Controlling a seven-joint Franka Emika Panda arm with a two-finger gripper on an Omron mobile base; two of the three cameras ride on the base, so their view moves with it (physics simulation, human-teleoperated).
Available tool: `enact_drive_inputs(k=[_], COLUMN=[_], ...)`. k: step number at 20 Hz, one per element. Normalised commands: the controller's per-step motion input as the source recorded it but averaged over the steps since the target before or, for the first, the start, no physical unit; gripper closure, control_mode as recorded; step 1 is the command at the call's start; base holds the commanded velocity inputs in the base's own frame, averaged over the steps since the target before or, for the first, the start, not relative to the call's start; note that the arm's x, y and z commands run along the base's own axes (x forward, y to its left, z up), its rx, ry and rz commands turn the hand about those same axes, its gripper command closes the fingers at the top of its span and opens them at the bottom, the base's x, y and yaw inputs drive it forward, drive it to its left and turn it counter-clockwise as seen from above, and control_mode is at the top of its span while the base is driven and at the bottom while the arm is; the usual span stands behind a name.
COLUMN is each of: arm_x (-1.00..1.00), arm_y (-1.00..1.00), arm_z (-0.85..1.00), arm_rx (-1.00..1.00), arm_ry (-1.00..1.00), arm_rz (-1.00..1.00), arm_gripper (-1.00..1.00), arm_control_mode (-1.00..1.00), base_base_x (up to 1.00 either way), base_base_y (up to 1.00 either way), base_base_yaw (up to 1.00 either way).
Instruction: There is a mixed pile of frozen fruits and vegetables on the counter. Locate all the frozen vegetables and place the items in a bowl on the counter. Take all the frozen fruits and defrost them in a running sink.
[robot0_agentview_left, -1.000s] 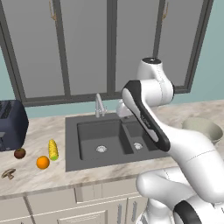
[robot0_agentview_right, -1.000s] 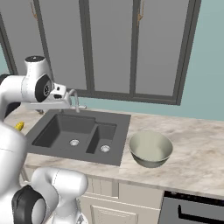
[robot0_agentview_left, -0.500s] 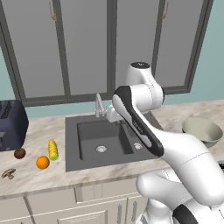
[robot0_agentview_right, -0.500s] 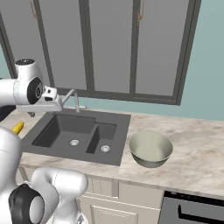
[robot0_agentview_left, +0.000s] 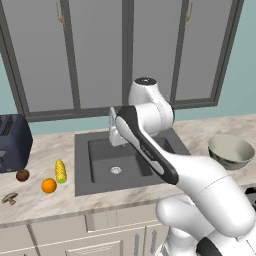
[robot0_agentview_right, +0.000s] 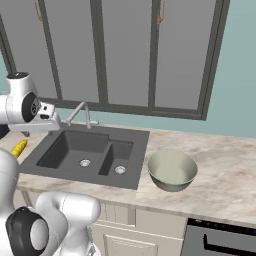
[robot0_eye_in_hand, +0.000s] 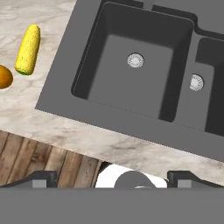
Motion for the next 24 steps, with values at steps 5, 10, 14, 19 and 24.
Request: enact_drive_inputs(k=[5, 10, 14, 19, 24], arm_x=[0.01, 0.0, 0.0, 0.0, 0.05], arm_y=[0.39, 0.39, 0.39, 0.38, 0.36], arm_z=[-0.09, -0.12, -0.12, -0.13, -0.12], arm_rx=[0.0, 0.0, 0.0, 0.0, 0.0], arm_ry=[0.03, 0.01, 0.01, 0.01, 0.01], arm_rz=[0.0, 0.0, 0.0, 0.0, 0.0], arm_gripper=[-1.0, -1.0, -1.0, -1.0, -1.0], arm_control_mode=[-1.0, -1.0, -1.0, -1.0, -1.0], base_base_x=[0.0, 0.0, 0.0, 0.0, 0.0], base_base_y=[0.0, 0.0, 0.0, 0.0, 0.0], base_base_yaw=[0.0, 0.0, 0.0, 0.0, 0.0])
